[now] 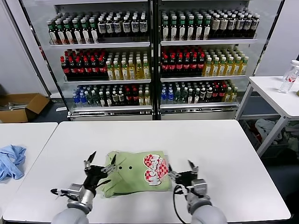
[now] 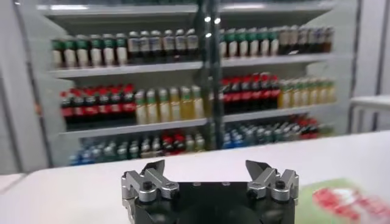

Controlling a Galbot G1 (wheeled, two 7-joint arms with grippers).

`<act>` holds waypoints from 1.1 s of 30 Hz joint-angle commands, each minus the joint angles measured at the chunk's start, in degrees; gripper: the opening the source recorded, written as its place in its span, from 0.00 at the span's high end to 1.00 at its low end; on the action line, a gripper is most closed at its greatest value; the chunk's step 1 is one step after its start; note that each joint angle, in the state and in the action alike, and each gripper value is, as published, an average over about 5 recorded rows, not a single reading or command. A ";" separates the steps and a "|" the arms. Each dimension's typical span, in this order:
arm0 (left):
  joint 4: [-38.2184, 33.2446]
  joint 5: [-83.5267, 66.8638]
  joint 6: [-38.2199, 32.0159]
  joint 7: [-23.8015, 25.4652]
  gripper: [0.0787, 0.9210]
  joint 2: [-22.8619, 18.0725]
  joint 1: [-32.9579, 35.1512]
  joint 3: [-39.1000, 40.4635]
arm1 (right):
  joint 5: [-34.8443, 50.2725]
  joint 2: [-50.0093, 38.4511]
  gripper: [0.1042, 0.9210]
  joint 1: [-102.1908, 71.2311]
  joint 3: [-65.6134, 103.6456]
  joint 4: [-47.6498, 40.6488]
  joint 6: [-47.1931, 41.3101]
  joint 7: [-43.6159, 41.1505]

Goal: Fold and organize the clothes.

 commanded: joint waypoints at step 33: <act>3.94 3.93 -5.70 2.65 0.12 0.44 1.01 -5.48 | 3.24 -0.82 0.97 3.86 7.30 -2.91 1.66 -0.87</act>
